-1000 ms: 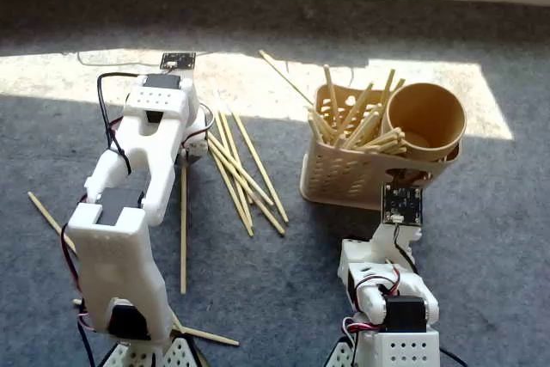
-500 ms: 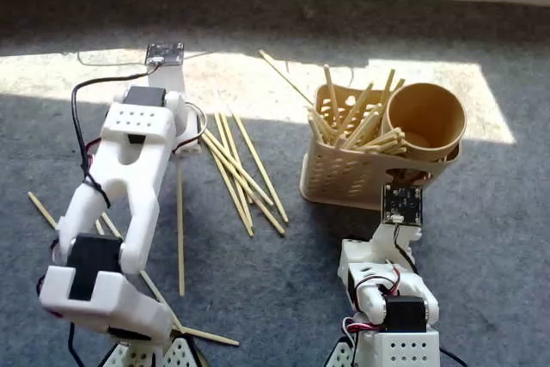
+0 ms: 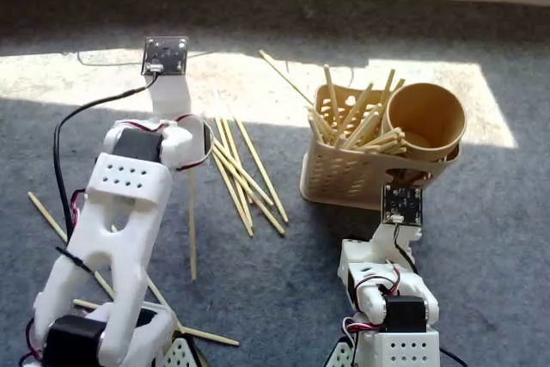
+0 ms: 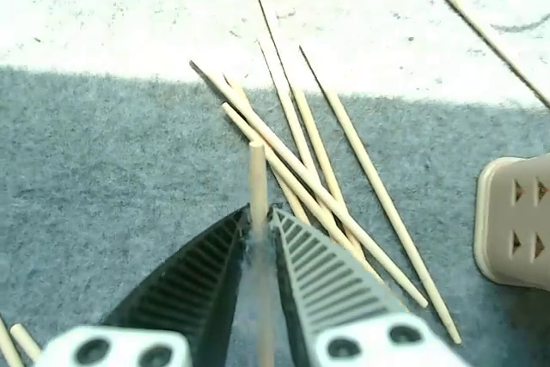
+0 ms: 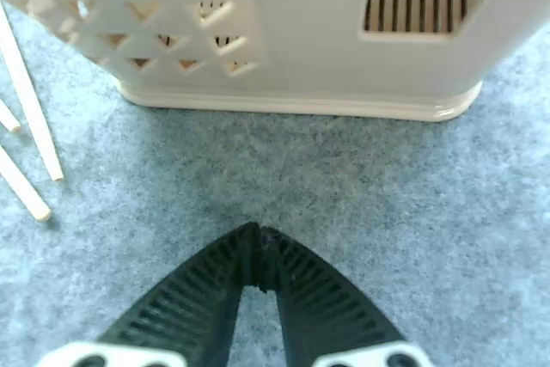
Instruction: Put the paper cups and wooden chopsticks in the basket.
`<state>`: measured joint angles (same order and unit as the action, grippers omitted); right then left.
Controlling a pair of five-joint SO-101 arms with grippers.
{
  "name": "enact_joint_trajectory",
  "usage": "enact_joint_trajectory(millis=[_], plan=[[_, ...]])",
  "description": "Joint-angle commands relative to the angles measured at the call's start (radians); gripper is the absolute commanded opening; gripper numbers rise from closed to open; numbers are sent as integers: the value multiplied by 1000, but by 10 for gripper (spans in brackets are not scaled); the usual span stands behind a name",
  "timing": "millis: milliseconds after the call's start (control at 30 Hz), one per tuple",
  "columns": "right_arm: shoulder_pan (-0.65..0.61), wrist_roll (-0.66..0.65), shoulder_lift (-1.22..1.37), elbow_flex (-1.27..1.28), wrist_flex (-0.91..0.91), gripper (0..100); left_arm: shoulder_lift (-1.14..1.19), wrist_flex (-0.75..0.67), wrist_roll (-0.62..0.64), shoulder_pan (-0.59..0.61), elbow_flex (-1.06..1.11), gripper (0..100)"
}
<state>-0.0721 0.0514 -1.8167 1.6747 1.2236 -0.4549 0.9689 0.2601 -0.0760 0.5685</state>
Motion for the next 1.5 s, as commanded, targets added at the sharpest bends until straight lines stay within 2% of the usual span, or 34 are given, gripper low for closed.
enact_joint_trajectory(millis=[0,400,667,1033,1267,1467], plan=[[-7,-9,-2,102,7,8,-114,-18,-15,-50,-5,5],[-7,-9,-2,102,7,8,-438,-49,-17,-174,-110,5],[-7,-9,-2,102,7,8,-473,-58,-17,-306,-292,5],[-7,-9,-2,102,7,8,-472,-387,-17,-412,-303,5],[-7,-9,-2,102,7,8,-469,-606,-17,-424,-248,5],[-7,-9,-2,102,7,8,-346,-658,-12,-426,-234,5]])
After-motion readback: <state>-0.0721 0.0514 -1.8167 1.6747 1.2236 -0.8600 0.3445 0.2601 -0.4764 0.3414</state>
